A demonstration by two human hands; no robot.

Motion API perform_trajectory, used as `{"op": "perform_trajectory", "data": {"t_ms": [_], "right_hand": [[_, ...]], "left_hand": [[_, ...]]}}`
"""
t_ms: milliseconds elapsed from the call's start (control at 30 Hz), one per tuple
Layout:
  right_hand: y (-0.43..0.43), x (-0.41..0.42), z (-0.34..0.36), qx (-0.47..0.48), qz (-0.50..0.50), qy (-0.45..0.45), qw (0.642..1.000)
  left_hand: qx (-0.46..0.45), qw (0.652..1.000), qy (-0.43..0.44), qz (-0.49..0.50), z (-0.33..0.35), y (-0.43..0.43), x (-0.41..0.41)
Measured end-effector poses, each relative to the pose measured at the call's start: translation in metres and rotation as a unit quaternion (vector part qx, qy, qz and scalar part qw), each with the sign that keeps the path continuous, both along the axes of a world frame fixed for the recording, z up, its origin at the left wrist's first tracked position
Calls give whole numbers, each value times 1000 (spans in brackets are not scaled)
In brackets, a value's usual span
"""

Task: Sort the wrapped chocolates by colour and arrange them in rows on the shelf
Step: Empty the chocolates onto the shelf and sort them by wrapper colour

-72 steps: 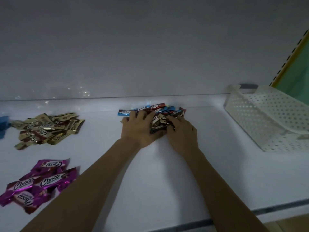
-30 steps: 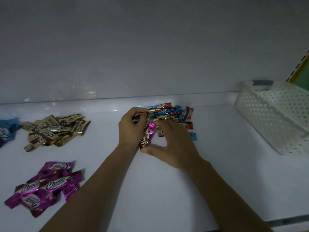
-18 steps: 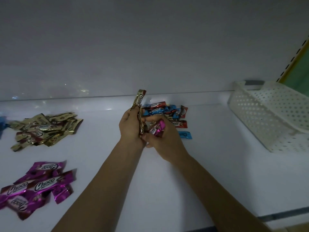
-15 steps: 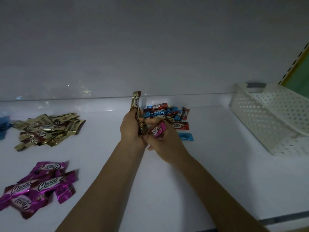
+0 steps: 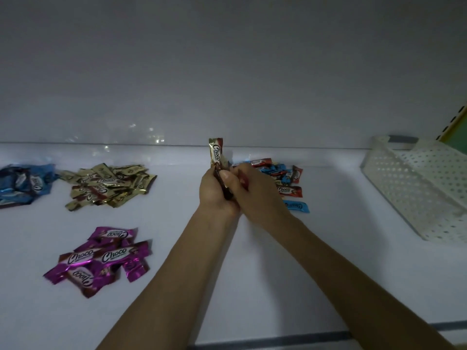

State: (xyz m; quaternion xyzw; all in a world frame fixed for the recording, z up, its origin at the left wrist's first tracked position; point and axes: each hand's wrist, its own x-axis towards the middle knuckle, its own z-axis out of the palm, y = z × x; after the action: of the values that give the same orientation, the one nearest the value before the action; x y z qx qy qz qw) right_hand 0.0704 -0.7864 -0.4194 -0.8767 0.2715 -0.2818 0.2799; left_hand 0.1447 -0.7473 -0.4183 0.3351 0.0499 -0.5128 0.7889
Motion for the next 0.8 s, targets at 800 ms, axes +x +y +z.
{"op": "perform_trajectory", "data": {"t_ms": [800], "right_hand": [[151, 123, 38, 472, 219, -8, 854]], "left_hand": [[184, 910, -310, 202, 16, 248, 152]]}}
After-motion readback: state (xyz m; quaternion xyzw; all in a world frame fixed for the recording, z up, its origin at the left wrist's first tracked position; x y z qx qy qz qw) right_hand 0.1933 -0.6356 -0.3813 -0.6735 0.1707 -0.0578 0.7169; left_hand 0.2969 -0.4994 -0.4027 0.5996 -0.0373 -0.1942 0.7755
